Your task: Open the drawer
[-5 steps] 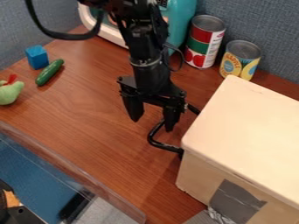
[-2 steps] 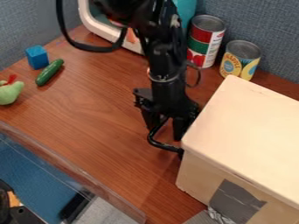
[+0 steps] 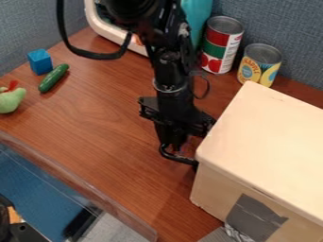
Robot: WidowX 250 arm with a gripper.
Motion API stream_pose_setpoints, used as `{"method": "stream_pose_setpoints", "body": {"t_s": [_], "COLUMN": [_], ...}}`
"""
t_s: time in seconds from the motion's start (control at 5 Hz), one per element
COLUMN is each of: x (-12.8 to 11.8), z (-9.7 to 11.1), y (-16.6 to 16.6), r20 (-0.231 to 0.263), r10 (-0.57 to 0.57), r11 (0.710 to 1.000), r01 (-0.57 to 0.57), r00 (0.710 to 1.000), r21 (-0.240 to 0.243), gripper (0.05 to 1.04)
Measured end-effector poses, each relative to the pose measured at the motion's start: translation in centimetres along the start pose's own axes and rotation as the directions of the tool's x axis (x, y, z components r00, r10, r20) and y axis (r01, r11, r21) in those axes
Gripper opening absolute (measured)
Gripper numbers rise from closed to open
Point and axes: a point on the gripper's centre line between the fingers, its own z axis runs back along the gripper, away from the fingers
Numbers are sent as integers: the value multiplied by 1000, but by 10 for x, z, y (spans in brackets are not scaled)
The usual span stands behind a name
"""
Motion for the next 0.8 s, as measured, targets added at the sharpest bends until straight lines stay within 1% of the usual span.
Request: {"method": "stream_pose_setpoints", "body": {"t_s": [0.2,0.4,0.8], "x": [-4,-6,-6], "z": [1,6,12], "y": [20,46,74], "r20": [-5,-16,-72], "r10": [16,41,31], "r11": [1000,999,1000], "r01": [-16,-41,-31], "r00": [1000,999,997], "r21": [-4,-14,4], "gripper": [130,129,129]}}
